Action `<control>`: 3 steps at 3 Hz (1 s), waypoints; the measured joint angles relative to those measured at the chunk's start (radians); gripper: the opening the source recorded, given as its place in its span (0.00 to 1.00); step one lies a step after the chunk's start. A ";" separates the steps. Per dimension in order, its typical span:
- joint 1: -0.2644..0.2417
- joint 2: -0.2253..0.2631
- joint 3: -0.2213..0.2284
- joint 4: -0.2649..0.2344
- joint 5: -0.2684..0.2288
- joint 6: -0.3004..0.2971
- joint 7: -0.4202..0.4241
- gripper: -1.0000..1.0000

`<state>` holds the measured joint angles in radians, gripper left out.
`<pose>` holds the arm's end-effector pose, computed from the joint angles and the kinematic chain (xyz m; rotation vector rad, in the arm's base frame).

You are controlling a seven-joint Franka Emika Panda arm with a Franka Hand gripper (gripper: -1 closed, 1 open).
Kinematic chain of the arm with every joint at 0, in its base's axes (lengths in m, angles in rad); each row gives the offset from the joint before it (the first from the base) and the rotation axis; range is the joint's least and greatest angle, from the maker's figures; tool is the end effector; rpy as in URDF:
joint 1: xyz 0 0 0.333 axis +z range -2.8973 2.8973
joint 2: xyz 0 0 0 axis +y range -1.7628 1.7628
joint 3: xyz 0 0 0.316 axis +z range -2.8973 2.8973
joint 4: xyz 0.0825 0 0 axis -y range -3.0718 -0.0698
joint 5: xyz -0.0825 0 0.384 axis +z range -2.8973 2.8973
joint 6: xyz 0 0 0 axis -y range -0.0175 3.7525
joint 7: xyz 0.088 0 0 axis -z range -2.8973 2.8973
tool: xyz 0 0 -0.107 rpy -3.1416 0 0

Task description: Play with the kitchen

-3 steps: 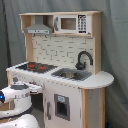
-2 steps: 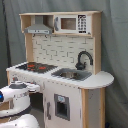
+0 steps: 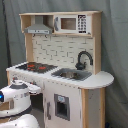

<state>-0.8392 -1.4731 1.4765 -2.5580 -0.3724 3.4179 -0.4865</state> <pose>0.3476 0.3563 0.3416 0.7037 1.5551 0.6565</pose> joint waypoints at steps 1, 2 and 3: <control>0.000 0.000 0.000 0.000 0.001 0.001 0.126 0.00; -0.001 0.000 0.000 0.000 0.002 0.004 0.252 0.00; -0.001 0.000 0.000 -0.001 0.004 0.006 0.357 0.00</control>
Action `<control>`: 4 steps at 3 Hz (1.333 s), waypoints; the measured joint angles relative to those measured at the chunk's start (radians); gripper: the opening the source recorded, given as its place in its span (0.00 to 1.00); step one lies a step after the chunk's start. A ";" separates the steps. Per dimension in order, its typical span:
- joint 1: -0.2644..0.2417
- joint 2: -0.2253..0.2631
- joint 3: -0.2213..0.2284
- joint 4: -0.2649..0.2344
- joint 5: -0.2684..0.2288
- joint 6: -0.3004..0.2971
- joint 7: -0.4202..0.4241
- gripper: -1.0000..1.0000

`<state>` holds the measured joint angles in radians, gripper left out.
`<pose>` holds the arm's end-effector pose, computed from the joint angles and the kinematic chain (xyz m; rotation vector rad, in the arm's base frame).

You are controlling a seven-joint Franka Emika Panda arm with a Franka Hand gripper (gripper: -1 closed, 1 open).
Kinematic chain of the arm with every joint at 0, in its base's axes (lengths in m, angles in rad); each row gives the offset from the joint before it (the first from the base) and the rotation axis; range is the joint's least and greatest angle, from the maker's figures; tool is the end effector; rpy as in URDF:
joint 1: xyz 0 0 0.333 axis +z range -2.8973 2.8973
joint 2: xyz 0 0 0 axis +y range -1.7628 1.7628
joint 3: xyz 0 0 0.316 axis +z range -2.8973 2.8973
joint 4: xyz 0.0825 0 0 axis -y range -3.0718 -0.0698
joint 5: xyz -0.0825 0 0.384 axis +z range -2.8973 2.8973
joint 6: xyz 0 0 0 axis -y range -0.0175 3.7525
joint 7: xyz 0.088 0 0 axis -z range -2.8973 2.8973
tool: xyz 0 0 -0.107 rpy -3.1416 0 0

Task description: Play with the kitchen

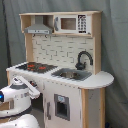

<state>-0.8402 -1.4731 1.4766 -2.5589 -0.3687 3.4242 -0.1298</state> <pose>0.3474 0.3562 0.3418 0.9937 1.4429 0.9247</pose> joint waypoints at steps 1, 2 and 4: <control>0.000 0.000 0.000 -0.001 0.002 0.004 0.111 0.00; -0.002 0.000 0.000 -0.003 0.005 0.013 0.220 0.00; -0.004 -0.001 0.000 -0.009 0.017 0.034 0.454 0.00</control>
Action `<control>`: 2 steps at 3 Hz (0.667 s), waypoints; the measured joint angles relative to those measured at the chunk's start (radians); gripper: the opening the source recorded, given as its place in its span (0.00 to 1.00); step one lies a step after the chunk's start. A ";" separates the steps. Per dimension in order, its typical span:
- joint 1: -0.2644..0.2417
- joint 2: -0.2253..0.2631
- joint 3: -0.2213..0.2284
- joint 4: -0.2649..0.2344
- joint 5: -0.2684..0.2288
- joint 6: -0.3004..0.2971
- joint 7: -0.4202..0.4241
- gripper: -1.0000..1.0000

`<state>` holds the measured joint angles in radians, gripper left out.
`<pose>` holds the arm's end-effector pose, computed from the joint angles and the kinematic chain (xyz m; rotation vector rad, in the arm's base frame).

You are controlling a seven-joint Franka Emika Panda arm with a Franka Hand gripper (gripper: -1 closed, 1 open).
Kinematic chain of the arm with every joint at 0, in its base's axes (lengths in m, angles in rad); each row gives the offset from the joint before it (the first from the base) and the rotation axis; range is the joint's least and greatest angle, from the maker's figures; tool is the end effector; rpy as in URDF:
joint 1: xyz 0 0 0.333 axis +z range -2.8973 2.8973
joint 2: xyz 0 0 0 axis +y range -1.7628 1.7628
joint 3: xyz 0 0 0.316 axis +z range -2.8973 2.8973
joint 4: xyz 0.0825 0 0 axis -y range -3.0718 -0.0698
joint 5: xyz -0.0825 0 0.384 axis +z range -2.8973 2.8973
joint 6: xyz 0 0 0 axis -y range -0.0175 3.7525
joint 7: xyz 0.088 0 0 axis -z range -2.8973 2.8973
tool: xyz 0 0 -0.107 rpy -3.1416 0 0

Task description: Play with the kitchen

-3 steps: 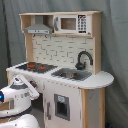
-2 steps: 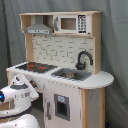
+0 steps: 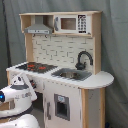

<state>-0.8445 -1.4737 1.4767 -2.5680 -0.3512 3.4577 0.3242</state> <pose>0.3466 0.3541 0.3427 1.3595 1.2446 1.2738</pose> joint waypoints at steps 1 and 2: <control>0.001 0.000 0.000 -0.001 0.001 0.000 0.111 0.00; 0.002 -0.002 0.000 -0.001 0.002 0.000 0.224 0.00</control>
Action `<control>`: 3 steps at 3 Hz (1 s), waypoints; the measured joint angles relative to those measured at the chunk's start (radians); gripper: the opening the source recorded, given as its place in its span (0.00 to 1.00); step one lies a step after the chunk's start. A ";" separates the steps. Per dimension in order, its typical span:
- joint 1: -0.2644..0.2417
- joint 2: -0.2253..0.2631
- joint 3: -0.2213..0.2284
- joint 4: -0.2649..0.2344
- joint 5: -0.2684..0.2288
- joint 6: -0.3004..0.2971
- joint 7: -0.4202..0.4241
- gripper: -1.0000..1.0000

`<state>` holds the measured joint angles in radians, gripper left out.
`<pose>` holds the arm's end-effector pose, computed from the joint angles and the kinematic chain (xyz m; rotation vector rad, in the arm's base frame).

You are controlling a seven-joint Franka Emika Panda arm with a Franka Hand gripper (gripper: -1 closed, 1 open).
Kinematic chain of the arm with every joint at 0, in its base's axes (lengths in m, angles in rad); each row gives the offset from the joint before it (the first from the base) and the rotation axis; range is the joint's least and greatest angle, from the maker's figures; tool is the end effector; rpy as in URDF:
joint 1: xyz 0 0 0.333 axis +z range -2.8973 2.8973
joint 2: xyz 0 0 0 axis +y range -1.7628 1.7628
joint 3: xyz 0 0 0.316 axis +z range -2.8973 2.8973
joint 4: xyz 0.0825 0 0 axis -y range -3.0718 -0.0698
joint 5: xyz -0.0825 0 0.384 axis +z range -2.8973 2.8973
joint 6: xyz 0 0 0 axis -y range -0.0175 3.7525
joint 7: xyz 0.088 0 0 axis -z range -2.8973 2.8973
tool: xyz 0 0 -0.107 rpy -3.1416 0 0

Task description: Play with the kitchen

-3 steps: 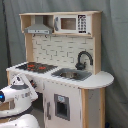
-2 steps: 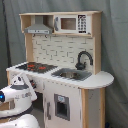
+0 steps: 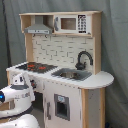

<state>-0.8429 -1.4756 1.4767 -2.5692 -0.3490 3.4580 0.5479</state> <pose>0.3461 0.3542 0.3428 1.5307 1.1147 1.4278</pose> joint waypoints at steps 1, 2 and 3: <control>0.001 0.000 0.000 -0.001 0.002 0.000 0.101 0.00; 0.001 -0.001 0.000 -0.001 0.003 0.000 0.207 0.00; 0.002 -0.002 0.000 -0.001 0.003 0.000 0.220 0.00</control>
<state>-0.8414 -1.4777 1.4767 -2.5704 -0.3461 3.4578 0.7683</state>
